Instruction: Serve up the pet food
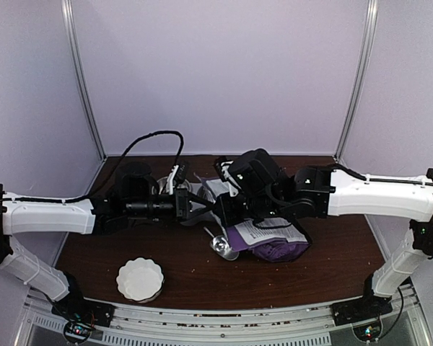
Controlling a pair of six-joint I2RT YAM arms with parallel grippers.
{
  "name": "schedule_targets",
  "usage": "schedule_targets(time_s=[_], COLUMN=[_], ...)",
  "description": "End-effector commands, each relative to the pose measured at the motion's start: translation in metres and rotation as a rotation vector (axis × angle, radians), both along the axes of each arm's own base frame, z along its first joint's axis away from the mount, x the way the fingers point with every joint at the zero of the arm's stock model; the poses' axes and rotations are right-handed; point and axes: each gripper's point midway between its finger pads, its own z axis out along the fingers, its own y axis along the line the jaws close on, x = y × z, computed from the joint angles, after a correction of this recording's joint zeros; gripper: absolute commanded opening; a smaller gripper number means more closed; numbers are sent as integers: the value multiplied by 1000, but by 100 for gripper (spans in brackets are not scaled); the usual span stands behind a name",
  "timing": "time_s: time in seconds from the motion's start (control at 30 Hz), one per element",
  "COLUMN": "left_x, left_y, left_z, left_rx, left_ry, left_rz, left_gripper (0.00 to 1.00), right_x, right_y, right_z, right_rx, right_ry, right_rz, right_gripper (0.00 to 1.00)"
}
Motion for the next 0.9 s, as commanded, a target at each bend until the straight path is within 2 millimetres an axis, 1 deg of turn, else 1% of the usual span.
schedule_targets(time_s=[0.0,0.03,0.1,0.27,0.63,0.87], left_x=[2,2,3,9,23,24], left_y=[-6,-6,-6,0,15,16], left_z=[25,25,26,19,-9,-10], left_rx=[-51,-51,-48,3,146,148], left_ry=[-74,-75,-80,-77,-11,-9], left_rz=[-20,-20,-18,34,149,158], left_gripper=[0,0,0,0,0,0], right_x=[6,7,8,12,23,24], right_y=[-3,-4,-5,-12,-37,-42], right_z=[1,0,0,6,16,16], right_rx=[-40,-47,-61,-111,-181,-194], right_ry=[-28,-30,-38,-96,-177,-185], right_rz=[-39,-41,-47,-80,-179,-196], right_gripper=[2,0,0,0,0,0])
